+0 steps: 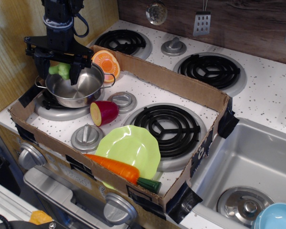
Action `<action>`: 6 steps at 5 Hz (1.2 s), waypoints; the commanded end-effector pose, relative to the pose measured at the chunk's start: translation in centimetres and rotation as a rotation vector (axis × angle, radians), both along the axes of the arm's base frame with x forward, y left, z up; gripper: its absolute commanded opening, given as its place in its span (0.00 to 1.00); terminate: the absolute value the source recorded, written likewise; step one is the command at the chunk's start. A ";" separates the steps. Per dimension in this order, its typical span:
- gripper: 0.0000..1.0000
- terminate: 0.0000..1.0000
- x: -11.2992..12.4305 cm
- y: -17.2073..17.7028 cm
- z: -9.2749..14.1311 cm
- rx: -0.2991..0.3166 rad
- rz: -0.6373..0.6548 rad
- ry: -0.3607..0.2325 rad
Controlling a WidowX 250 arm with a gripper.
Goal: Take broccoli out of pan
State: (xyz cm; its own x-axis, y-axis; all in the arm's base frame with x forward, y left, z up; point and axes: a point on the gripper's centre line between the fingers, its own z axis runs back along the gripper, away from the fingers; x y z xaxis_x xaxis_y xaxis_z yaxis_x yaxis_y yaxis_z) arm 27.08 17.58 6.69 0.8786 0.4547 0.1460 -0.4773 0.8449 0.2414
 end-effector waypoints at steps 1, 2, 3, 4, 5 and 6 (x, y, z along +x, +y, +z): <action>0.00 0.00 2.4 -2.9 2.9 -0.071 0.002 -0.105; 0.00 0.00 3.3 -5.4 2.9 -0.116 -0.008 -0.087; 0.00 0.00 3.3 -8.0 3.1 -0.132 0.001 -0.055; 0.00 0.00 3.0 -10.5 3.0 -0.116 0.040 -0.045; 0.00 0.00 2.0 -12.6 1.4 -0.182 0.060 -0.041; 0.00 0.00 1.3 -13.4 0.2 -0.286 0.029 -0.087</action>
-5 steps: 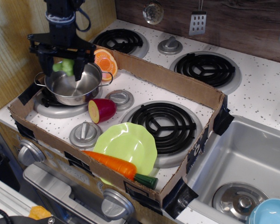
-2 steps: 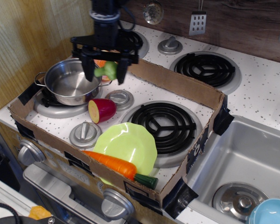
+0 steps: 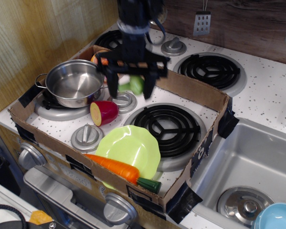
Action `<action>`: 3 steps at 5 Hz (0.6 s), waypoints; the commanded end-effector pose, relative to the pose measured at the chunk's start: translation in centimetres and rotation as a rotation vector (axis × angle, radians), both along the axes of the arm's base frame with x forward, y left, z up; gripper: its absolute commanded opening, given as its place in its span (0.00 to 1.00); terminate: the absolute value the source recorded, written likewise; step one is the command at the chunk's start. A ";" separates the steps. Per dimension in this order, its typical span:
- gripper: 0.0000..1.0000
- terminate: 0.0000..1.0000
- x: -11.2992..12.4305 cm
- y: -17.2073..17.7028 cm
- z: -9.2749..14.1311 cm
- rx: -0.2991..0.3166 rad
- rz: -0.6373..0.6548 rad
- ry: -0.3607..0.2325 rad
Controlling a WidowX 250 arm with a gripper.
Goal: Take broccoli out of pan
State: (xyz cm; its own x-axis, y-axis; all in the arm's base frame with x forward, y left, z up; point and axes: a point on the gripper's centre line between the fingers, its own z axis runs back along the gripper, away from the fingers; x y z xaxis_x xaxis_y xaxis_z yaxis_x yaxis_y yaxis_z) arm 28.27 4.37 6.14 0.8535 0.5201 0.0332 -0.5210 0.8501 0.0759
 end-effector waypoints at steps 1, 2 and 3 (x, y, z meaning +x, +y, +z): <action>0.00 0.00 -0.8 -1.7 -1.4 -0.132 -0.076 -0.145; 0.00 0.00 -1.0 -1.9 -1.7 -0.127 -0.085 -0.161; 0.00 0.00 -0.3 -2.5 -1.4 -0.114 -0.140 -0.176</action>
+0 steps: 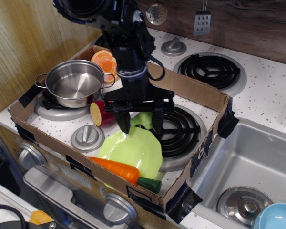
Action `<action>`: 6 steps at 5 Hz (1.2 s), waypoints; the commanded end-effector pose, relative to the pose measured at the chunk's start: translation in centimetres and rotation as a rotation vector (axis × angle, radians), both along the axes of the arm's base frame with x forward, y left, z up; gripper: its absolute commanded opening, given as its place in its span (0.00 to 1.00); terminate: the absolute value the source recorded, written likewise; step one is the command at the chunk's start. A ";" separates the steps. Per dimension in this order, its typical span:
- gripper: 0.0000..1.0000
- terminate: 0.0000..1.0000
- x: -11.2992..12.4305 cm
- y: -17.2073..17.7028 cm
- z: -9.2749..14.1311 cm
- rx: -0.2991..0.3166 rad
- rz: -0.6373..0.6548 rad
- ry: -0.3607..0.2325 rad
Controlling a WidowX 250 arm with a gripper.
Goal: Take broccoli out of pan
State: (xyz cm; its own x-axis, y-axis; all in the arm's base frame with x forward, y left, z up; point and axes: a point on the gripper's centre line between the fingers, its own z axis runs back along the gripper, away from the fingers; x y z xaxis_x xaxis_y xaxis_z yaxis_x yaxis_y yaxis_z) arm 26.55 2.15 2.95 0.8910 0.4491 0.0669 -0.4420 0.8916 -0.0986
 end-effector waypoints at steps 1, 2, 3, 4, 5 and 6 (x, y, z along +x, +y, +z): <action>0.00 0.00 2.0 -1.0 2.7 0.079 -0.056 -0.054; 1.00 0.00 2.2 -1.3 3.0 0.089 -0.083 -0.052; 1.00 0.00 2.5 -1.7 3.9 0.118 -0.088 -0.038; 1.00 0.00 2.7 -1.8 4.5 0.128 -0.087 -0.024; 1.00 0.00 1.6 0.4 5.2 0.168 -0.082 -0.013; 1.00 0.00 0.9 2.1 6.2 0.193 -0.070 0.020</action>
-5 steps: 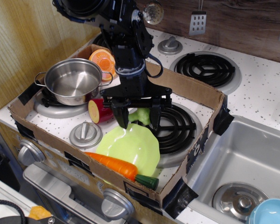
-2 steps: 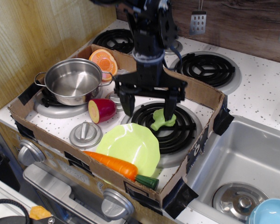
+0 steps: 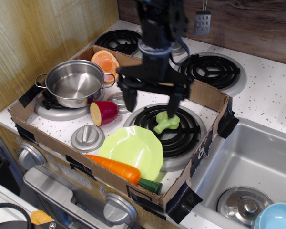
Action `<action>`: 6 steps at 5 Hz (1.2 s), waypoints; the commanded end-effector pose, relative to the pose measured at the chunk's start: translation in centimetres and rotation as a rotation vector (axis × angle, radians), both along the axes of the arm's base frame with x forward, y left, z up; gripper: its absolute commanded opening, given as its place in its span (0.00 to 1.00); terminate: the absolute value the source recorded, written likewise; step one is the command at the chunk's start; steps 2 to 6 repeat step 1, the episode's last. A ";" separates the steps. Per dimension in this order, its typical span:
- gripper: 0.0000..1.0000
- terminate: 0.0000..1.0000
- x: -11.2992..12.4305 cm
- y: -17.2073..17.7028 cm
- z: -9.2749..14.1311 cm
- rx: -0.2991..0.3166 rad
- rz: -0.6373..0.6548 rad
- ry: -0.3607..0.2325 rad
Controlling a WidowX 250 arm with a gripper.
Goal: Take broccoli out of pan
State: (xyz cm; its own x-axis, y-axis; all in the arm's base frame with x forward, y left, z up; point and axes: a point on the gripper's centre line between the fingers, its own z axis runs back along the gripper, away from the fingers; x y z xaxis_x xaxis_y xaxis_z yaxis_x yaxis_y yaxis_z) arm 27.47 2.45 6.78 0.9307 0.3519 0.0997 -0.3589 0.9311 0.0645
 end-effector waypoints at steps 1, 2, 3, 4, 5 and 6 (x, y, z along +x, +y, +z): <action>1.00 1.00 -0.2 3.6 3.5 0.042 0.009 -0.014; 1.00 1.00 -0.2 3.6 3.5 0.042 0.009 -0.014; 1.00 1.00 -0.2 3.6 3.5 0.042 0.009 -0.014; 1.00 1.00 -0.2 3.6 3.5 0.042 0.009 -0.014; 1.00 1.00 -0.2 3.6 3.5 0.042 0.009 -0.014; 1.00 1.00 -0.2 3.6 3.5 0.042 0.009 -0.014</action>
